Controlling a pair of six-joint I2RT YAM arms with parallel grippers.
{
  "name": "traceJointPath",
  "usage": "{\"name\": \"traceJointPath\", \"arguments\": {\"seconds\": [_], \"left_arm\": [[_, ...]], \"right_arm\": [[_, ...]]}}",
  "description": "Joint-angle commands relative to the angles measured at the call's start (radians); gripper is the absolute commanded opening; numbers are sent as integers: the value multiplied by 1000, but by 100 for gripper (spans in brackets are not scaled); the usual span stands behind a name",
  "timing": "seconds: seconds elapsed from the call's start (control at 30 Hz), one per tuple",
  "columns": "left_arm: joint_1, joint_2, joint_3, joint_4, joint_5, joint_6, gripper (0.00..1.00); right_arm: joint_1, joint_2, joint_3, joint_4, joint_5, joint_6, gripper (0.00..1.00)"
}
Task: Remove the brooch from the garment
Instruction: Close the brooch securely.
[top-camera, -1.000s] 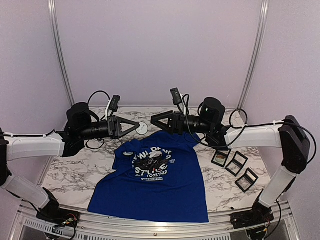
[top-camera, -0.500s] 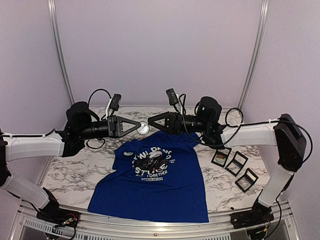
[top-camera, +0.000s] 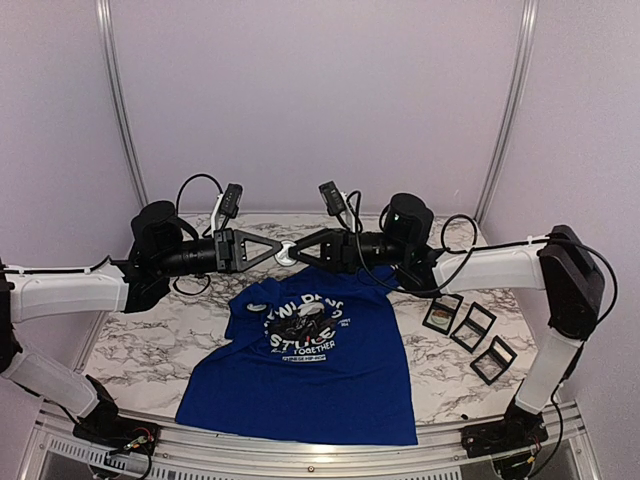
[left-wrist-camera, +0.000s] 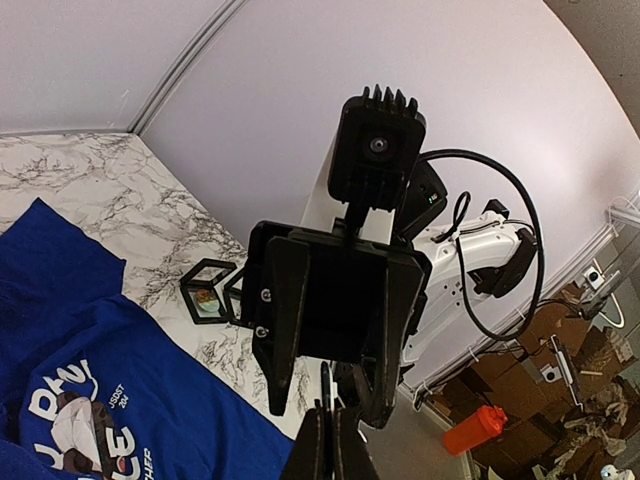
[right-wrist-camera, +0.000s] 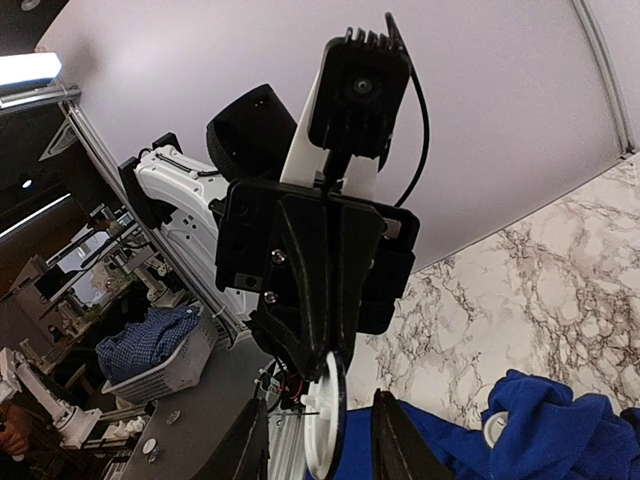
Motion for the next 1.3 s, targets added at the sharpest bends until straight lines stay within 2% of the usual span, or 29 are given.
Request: {"name": "traceJointPath", "arguments": {"seconds": [0.0,0.7,1.27], "left_arm": [[-4,-26,21,25,13,25,0],[-12,-31,28,6,17,38,0],[-22,-45,45,-22,12,44,0]], "right_arm": [[9,14,42,-8,-30,6,32],[9,33,50,22,-40,56,22],[10,33,50,-11,-43,26,14]]}}
